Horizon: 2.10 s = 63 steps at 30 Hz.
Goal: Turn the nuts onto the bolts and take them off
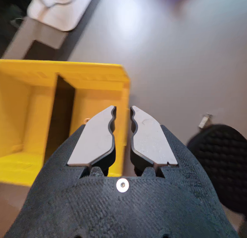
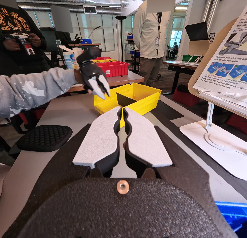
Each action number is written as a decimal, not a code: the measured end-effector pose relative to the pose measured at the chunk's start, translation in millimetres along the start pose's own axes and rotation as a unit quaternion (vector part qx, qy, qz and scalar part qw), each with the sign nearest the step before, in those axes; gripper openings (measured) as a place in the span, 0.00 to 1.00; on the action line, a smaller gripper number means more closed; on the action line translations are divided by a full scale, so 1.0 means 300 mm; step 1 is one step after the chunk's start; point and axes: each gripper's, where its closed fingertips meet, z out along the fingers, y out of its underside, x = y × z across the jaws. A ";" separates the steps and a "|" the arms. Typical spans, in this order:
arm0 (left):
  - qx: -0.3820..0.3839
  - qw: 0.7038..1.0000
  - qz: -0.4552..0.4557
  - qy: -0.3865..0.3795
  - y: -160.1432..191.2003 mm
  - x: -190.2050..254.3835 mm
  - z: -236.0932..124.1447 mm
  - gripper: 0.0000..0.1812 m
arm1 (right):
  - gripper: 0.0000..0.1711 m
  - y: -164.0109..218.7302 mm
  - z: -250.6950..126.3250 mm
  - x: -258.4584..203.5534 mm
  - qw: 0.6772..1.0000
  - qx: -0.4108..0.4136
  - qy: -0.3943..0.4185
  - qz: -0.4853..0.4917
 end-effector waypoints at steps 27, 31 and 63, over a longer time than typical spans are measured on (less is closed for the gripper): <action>-0.128 0.974 0.038 0.183 0.181 0.575 0.265 0.06 | 0.04 0.068 0.060 -0.074 0.997 -0.065 -0.020 -0.038; -0.090 0.978 -0.045 0.180 0.052 0.507 0.253 0.06 | 0.07 0.125 0.088 -0.147 0.988 -0.112 -0.059 -0.090; -0.081 0.979 -0.020 0.187 -0.248 0.525 0.282 0.06 | 0.10 0.516 0.229 -0.331 0.922 -0.295 -0.141 -0.206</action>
